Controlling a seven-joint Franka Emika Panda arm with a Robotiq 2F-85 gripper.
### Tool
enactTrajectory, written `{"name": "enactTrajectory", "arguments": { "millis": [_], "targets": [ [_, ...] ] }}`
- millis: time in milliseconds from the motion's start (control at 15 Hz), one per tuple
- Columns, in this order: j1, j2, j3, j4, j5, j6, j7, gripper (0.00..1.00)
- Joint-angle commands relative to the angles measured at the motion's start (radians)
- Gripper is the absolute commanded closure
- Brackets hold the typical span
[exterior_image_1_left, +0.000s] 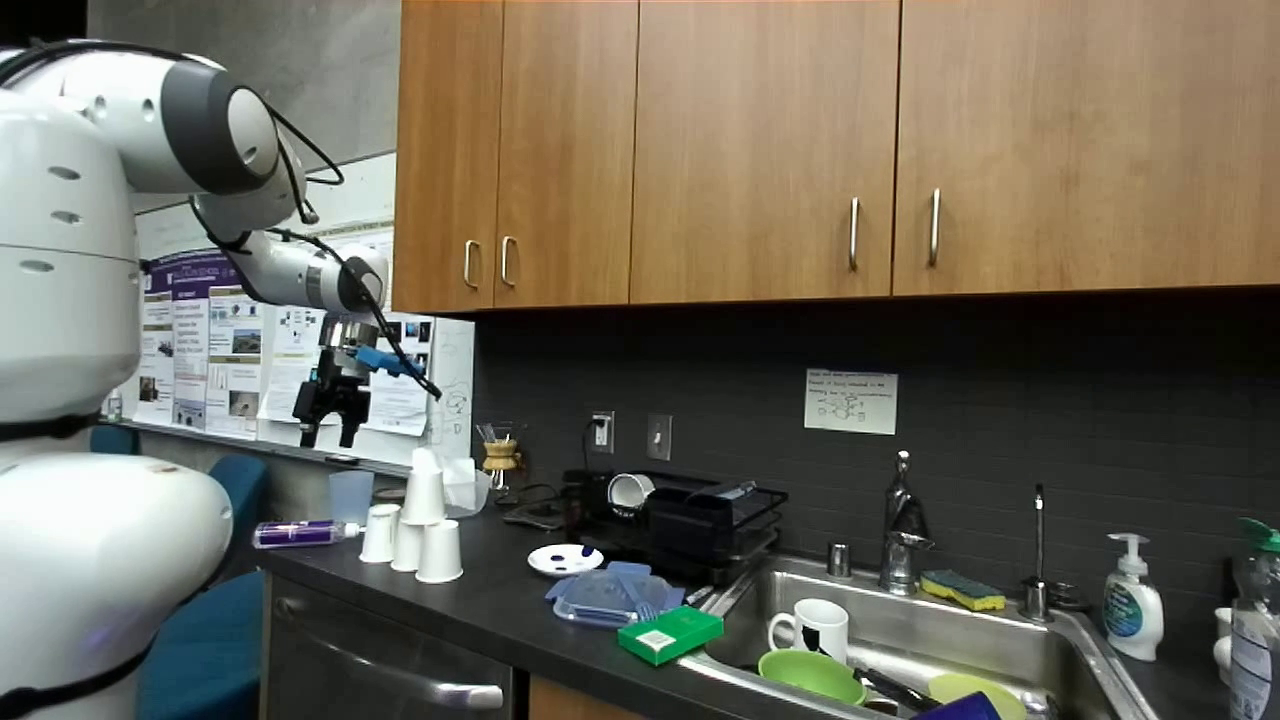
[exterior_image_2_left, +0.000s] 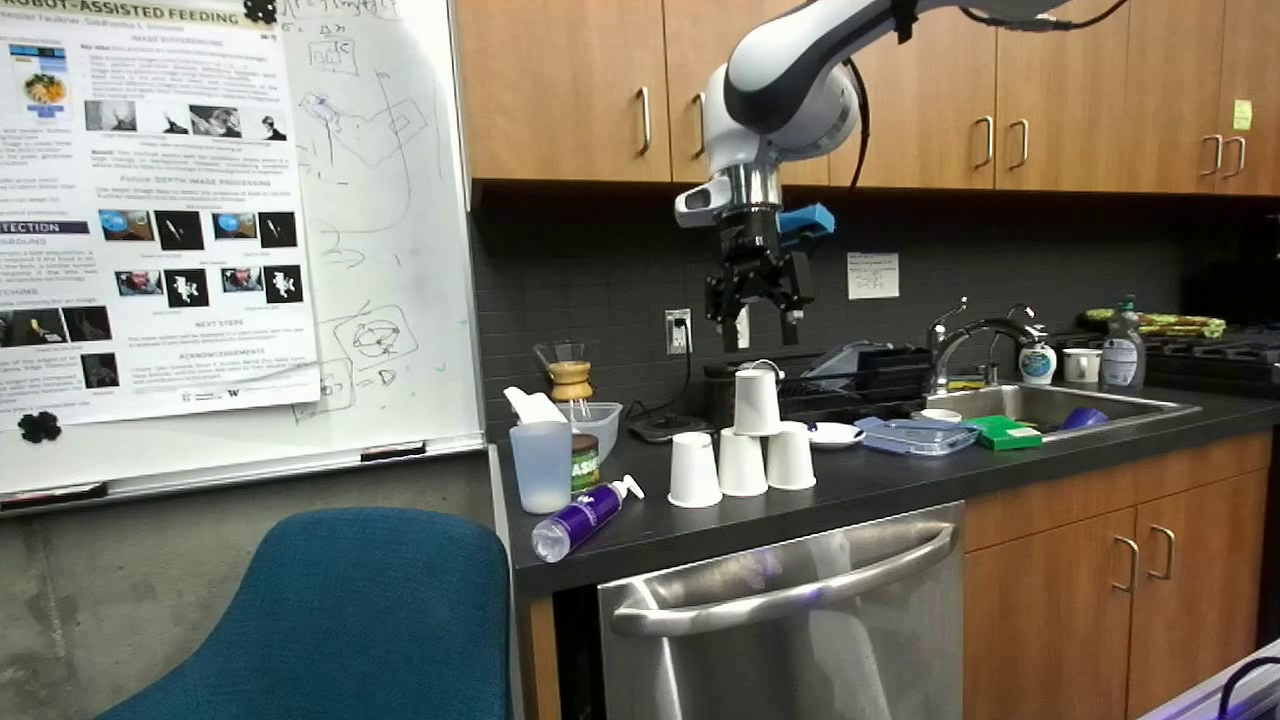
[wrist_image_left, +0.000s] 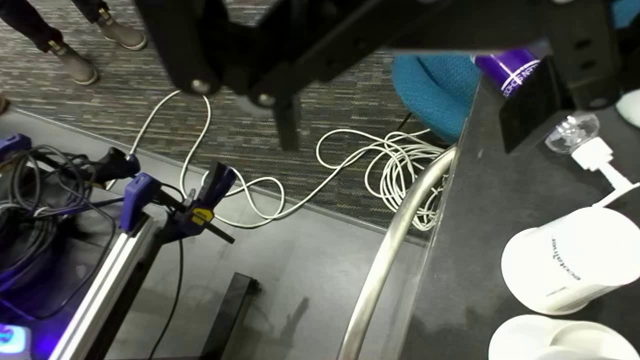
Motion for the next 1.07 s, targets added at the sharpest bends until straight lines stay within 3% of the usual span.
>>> {"name": "enactTrajectory", "arguments": {
  "millis": [0,400,733,1000],
  "targets": [
    [-0.018,0.027,-0.007,0.053,0.019,-0.080,-0.008,0.00],
    [-0.017,0.047,0.008,0.074,-0.022,-0.101,0.023,0.00],
    [-0.008,0.083,0.029,0.105,-0.054,-0.157,0.131,0.00],
    [-0.006,0.086,0.038,0.108,-0.073,-0.086,0.109,0.00]
  ]
}}
